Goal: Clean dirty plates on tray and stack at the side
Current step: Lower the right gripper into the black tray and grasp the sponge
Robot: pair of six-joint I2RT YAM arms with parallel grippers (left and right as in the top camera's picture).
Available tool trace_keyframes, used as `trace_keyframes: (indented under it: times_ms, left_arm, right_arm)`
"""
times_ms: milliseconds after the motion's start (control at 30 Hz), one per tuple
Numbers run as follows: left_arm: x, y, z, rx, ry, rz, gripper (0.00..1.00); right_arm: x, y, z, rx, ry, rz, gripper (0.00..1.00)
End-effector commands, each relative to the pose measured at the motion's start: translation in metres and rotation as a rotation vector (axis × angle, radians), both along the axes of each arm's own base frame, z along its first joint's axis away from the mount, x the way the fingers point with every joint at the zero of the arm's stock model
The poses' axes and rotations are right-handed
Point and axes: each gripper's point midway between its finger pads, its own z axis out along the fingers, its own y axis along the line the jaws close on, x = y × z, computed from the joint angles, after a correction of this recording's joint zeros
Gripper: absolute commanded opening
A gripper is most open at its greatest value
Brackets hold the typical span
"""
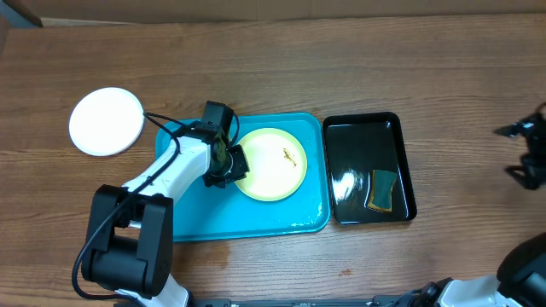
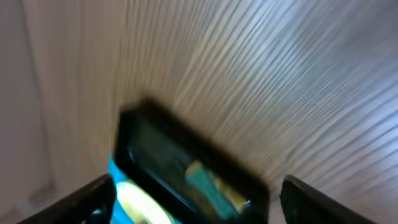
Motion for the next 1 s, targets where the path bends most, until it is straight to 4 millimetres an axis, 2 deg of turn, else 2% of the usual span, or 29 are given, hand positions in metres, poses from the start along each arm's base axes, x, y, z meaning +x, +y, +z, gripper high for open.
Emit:
trace_keyframes:
  times_ms: [0, 33, 67, 133, 233, 300, 400, 533, 567, 733, 833, 967]
  left_arm:
    - [0.008, -0.006, 0.001, 0.009, -0.026, -0.017, 0.27]
    - [0.01, -0.007, 0.001, 0.013, -0.033, -0.019, 0.27]
    - [0.009, -0.01, 0.001, 0.012, -0.036, -0.025, 0.28]
    - [0.008, -0.012, 0.001, 0.012, -0.035, -0.032, 0.29]
    - [0.006, -0.013, 0.001, 0.014, -0.029, -0.039, 0.29]
    - [0.003, -0.014, 0.0, 0.017, -0.017, -0.044, 0.31]
    - [0.0, -0.013, 0.0, 0.021, -0.007, -0.048, 0.32]
    - [0.0, -0.013, 0.0, 0.021, -0.008, -0.051, 0.34]
    - [0.0, -0.013, 0.0, 0.021, -0.006, -0.051, 0.34]
    - [-0.003, -0.012, -0.001, 0.025, 0.006, -0.055, 0.36]
    - [-0.003, -0.012, -0.001, 0.026, 0.006, -0.055, 0.37]
    - [-0.003, -0.012, -0.001, 0.025, 0.006, -0.055, 0.37]
  right_arm:
    - [0.003, 0.048, -0.003, -0.055, 0.042, 0.237, 0.83]
    - [0.0, 0.059, -0.007, -0.075, 0.077, 0.283, 0.8]
    - [-0.004, 0.085, -0.015, -0.112, 0.132, 0.385, 0.8]
    - [-0.007, 0.119, -0.027, -0.15, 0.174, 0.501, 0.8]
    - [-0.012, 0.143, -0.047, -0.277, 0.259, 0.545, 0.8]
    - [-0.019, 0.152, -0.06, -0.392, 0.322, 0.538, 0.8]
    - [-0.025, 0.165, -0.074, -0.462, 0.339, 0.564, 0.8]
    - [-0.021, 0.179, -0.095, -0.505, 0.285, 0.615, 0.79]
    - [-0.02, 0.184, -0.108, -0.512, 0.258, 0.627, 0.78]
    - [-0.023, 0.186, -0.139, -0.518, 0.217, 0.627, 0.73]
    - [-0.021, 0.187, -0.151, -0.521, 0.182, 0.618, 0.64]
    - [-0.011, 0.19, -0.153, -0.53, 0.123, 0.65, 0.42]
